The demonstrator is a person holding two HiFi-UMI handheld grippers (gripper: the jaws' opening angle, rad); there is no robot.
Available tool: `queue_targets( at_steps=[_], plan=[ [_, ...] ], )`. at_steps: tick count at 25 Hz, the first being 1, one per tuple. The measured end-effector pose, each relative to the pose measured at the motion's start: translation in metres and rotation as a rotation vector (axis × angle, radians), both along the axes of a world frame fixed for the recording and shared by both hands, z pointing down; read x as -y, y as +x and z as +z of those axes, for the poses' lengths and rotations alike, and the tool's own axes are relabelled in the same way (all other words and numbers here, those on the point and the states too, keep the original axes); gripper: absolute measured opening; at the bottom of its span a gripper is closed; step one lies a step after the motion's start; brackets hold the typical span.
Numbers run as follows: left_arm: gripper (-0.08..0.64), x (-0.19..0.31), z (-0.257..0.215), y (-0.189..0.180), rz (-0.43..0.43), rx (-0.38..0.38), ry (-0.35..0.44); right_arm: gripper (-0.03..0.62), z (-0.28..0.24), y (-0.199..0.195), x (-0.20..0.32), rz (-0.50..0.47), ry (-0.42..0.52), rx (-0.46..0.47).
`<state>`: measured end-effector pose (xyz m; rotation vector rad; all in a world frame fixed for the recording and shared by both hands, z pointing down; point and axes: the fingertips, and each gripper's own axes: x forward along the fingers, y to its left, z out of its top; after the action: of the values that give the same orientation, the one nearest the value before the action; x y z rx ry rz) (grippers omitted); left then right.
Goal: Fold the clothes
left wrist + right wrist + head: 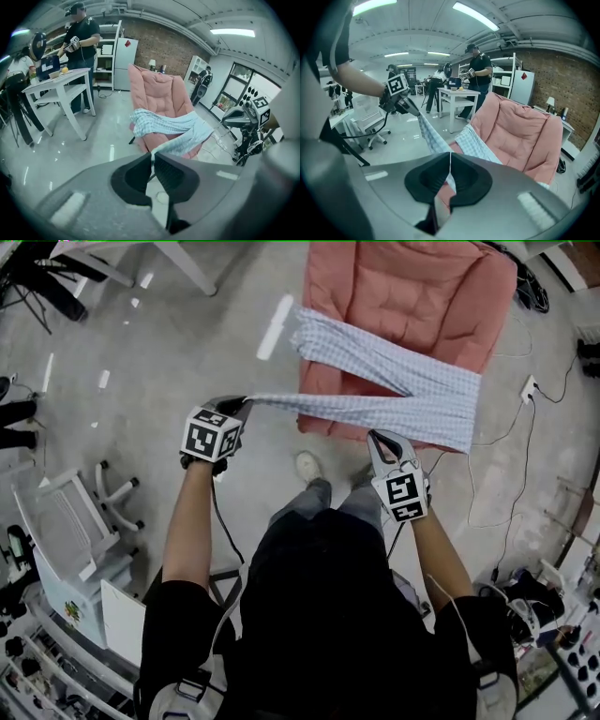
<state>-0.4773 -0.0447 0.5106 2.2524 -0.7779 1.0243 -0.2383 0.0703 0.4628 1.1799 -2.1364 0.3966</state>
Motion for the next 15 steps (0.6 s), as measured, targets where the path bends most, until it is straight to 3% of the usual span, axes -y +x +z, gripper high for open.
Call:
queue_targets(
  at_steps=[5, 15],
  plan=[
    [0.026, -0.027, -0.002, -0.014, 0.009, 0.002, 0.012, 0.009, 0.006, -0.007, 0.01, -0.031, -0.001, -0.006],
    [0.026, -0.084, 0.004, -0.042, -0.003, -0.015, 0.002, 0.009, 0.0, -0.058, 0.022, -0.144, 0.027, 0.0]
  ],
)
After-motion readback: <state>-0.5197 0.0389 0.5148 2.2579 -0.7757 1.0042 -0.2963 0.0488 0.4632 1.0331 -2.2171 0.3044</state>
